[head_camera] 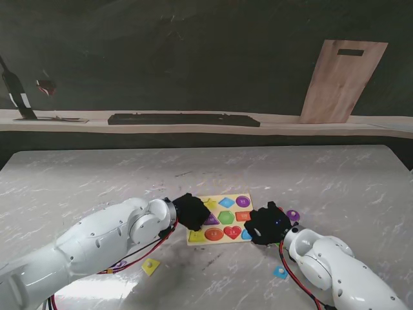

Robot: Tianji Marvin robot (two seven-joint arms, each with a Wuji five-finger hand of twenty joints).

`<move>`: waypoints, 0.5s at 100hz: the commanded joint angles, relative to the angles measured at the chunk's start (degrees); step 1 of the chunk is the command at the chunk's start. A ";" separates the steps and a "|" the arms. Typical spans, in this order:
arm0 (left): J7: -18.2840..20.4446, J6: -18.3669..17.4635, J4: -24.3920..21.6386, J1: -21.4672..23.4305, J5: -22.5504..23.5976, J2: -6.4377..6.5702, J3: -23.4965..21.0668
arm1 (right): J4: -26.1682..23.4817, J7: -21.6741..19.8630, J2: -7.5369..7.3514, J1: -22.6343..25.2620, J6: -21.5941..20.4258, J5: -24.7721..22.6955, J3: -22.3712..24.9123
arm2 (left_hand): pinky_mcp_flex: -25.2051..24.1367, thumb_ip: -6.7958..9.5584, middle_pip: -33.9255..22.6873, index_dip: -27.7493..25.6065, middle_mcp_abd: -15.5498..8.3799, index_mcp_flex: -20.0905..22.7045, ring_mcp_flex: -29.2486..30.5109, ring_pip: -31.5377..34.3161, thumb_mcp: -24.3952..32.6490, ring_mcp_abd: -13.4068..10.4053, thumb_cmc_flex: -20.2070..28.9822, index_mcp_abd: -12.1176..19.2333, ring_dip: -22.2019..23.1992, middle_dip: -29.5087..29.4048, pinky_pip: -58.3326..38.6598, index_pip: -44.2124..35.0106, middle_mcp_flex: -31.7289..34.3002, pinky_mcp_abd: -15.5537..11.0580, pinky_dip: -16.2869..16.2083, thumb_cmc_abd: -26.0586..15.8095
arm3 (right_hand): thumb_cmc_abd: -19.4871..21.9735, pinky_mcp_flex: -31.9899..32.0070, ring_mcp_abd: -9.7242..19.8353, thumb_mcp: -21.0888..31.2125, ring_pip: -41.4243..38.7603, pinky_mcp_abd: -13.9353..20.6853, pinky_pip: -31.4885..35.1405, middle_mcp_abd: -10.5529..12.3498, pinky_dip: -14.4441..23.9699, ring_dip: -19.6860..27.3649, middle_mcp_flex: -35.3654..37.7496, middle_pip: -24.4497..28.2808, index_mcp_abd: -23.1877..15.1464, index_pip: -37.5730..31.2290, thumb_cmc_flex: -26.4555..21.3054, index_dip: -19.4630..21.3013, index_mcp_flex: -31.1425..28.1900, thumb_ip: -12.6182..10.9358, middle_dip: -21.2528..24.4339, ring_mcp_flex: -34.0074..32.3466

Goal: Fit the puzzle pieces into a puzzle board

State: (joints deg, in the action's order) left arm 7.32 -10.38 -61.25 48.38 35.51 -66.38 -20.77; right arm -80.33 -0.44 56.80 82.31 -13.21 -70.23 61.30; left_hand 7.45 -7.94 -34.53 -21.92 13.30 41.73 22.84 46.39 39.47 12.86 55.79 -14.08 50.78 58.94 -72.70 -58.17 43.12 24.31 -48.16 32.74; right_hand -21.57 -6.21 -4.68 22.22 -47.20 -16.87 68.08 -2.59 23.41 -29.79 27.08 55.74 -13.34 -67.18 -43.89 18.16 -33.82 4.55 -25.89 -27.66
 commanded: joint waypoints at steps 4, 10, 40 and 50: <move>1.00 0.15 -0.54 1.53 -0.04 0.69 -0.15 | -0.36 -0.46 0.05 1.56 -0.82 -0.55 -0.51 | -0.62 -2.13 0.05 -0.73 -0.47 0.74 -0.67 -1.85 -0.22 0.85 1.43 6.59 -1.08 -0.22 0.12 0.20 -0.53 -7.47 -0.15 0.00 | 0.49 0.80 -0.79 0.17 0.40 0.69 0.91 -0.71 -0.18 -0.11 0.94 -0.13 -5.50 2.30 -0.44 -1.10 -2.63 -0.79 0.05 -1.72; 1.53 0.27 -1.24 1.96 0.03 1.05 -0.37 | -0.61 -0.47 0.08 1.76 -0.95 -0.48 -0.37 | -0.72 -2.17 0.06 -0.77 -0.64 0.63 -0.71 -1.89 -0.27 0.72 1.33 6.63 -1.09 -0.24 0.16 0.26 -0.58 -7.52 -0.11 -0.14 | 0.48 0.79 -0.80 0.18 0.42 0.69 0.88 -0.69 -0.19 -0.14 1.13 -0.13 -5.45 2.22 -0.44 -0.99 -2.75 -0.78 0.03 -1.81; 1.75 0.77 -3.42 4.34 1.88 2.33 -2.25 | -1.30 -0.53 0.20 1.70 -1.32 0.11 -1.10 | -0.80 -2.26 0.23 -1.06 -0.53 0.38 -0.82 -2.10 -0.52 0.79 1.26 6.72 -1.19 -0.53 0.23 0.44 -0.87 -7.49 0.11 -0.44 | 0.64 0.77 -0.77 0.22 0.61 0.70 0.85 -0.56 -0.18 -0.21 1.03 -0.45 -5.56 2.30 -0.29 -0.86 -2.66 -0.81 0.05 -1.93; 1.51 1.28 -4.13 5.14 2.80 2.66 -3.16 | -1.52 -0.57 0.27 1.84 -1.31 0.59 -1.21 | -0.83 -2.21 0.35 -1.12 -0.44 0.30 -0.91 -2.24 -0.54 0.80 1.40 6.66 -1.27 -0.75 0.28 0.50 -1.01 -7.48 0.18 -0.51 | 0.63 0.67 -0.77 0.23 0.64 0.79 0.73 -0.61 -0.23 -0.25 1.06 -0.46 -5.51 2.32 -0.24 -0.84 -2.63 -0.82 0.03 -1.94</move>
State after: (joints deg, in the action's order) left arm 8.20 -9.46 -65.48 51.98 37.79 -64.37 -24.17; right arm -81.71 -0.67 56.77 83.13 -14.10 -69.67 60.77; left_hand 7.45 -7.94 -34.98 -22.70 13.30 40.64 22.90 46.04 39.42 12.86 55.79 -14.57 50.79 59.00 -72.59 -58.48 42.91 24.31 -48.16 32.17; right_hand -21.59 -6.21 -4.68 21.79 -47.12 -16.86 68.08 -2.59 23.41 -29.79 27.09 55.61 -13.34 -67.34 -43.89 18.37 -34.40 4.57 -25.89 -28.82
